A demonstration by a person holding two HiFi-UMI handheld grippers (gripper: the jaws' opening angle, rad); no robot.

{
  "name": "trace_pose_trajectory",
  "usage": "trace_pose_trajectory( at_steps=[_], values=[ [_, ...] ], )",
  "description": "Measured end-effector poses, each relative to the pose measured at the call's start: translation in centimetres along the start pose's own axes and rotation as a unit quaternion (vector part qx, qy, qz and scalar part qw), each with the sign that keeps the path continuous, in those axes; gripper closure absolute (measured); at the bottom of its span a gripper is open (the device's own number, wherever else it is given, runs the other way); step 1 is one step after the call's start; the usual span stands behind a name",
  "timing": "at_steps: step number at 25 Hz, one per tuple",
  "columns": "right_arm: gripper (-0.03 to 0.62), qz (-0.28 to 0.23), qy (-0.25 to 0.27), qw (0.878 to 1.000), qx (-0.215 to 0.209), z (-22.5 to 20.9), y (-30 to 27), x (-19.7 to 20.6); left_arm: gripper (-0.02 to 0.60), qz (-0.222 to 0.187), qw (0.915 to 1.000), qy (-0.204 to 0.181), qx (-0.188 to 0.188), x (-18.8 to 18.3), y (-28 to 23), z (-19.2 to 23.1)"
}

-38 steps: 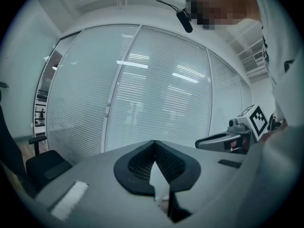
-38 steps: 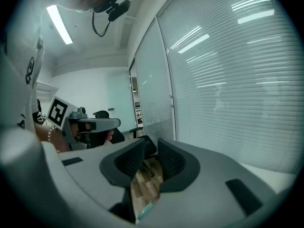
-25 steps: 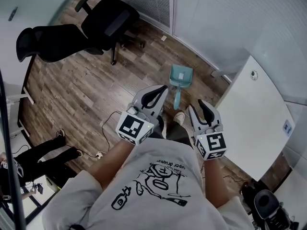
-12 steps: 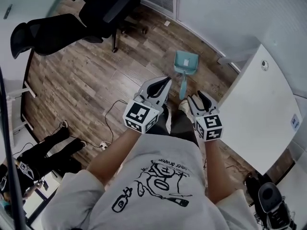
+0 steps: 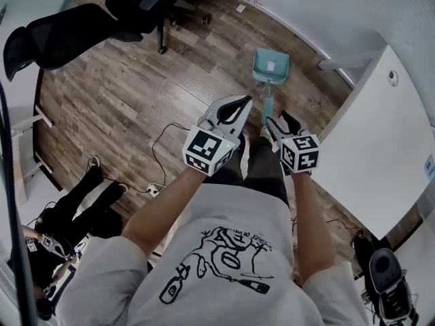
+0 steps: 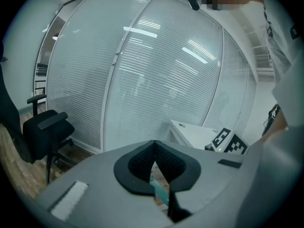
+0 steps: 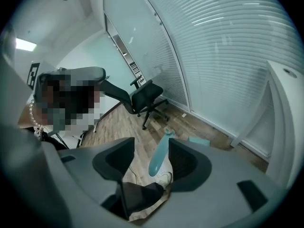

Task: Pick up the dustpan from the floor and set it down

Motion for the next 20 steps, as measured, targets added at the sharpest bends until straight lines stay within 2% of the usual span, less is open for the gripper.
trace_pose_trajectory(
  at_steps=[13,20],
  values=[
    [0.388,0.017,-0.115,0.993,-0.022,-2.8,-5.3,4.2,0.586,0.035,0.9993,0.012,-0.011,5.1,-2.2,2.0],
    [0.385,0.026,-0.132,0.990,-0.053,-3.4,-7.5,4.8,0.586,0.049,0.9985,0.023,-0.013,7.1,-3.1,3.0]
  ],
)
Point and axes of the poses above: the fingertips, and each gripper's own axes: y backward along the fingers, z to its left, x out of its underside, the point moved 5 cm from there along y, backward along the fingers, and after that the axes turned 1 degree about -x, right-handed, at the moved point
